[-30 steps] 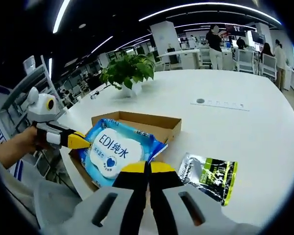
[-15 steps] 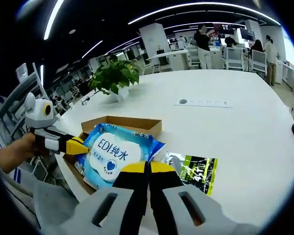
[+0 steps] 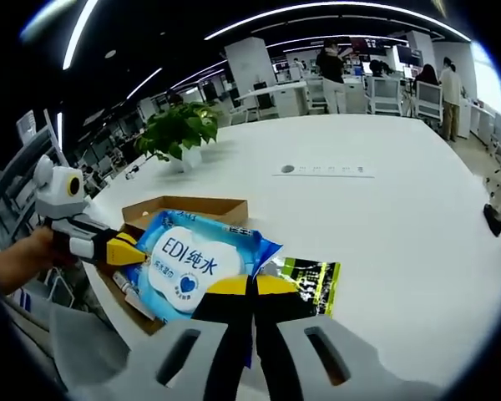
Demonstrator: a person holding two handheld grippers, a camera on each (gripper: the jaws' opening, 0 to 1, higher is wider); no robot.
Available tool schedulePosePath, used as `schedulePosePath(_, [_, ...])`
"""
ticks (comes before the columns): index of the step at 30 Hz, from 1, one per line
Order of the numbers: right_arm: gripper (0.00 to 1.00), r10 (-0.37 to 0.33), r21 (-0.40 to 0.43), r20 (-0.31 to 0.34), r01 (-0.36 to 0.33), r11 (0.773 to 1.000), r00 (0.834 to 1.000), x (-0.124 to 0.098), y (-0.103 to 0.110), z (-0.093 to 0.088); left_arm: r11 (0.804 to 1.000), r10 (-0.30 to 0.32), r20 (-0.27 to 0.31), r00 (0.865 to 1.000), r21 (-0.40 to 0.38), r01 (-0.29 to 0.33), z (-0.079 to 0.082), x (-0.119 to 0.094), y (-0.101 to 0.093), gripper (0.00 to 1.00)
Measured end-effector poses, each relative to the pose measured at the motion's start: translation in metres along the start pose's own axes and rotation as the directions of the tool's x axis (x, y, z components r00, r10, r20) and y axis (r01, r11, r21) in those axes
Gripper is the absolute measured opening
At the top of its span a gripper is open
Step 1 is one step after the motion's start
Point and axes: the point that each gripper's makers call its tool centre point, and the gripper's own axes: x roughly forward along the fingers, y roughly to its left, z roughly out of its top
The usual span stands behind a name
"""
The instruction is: Operate the shoe box by opening the lid, removing the specified soft item, and placing it in the target area until the item is outside and the box remains undamaged.
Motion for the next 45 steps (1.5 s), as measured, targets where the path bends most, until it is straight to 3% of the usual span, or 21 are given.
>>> schedulePosePath(15, [0.00, -0.044, 0.016, -0.022, 0.044, 0.999, 0.999, -0.008, -0.037, -0.008, 1.000, -0.018, -0.041, 0.999, 0.009, 0.018, -0.002, 0.036, -0.018, 0.00])
schedulePosePath(27, [0.00, -0.056, 0.016, -0.054, 0.057, 0.998, 0.997, 0.012, -0.059, -0.015, 0.999, 0.018, -0.116, 0.993, 0.037, -0.014, -0.007, 0.062, -0.009, 0.00])
schedulePosePath(33, [0.00, -0.056, 0.010, -0.079, 0.057, 0.998, 0.995, 0.027, -0.067, -0.023, 0.997, 0.051, -0.171, 0.984, 0.073, -0.038, -0.013, 0.075, -0.001, 0.00])
schedulePosePath(45, [0.00, -0.078, 0.005, -0.119, 0.079, 0.997, 0.990, 0.057, -0.088, -0.044, 0.968, 0.141, -0.302, 0.943, 0.241, -0.068, -0.023, 0.105, 0.015, 0.00])
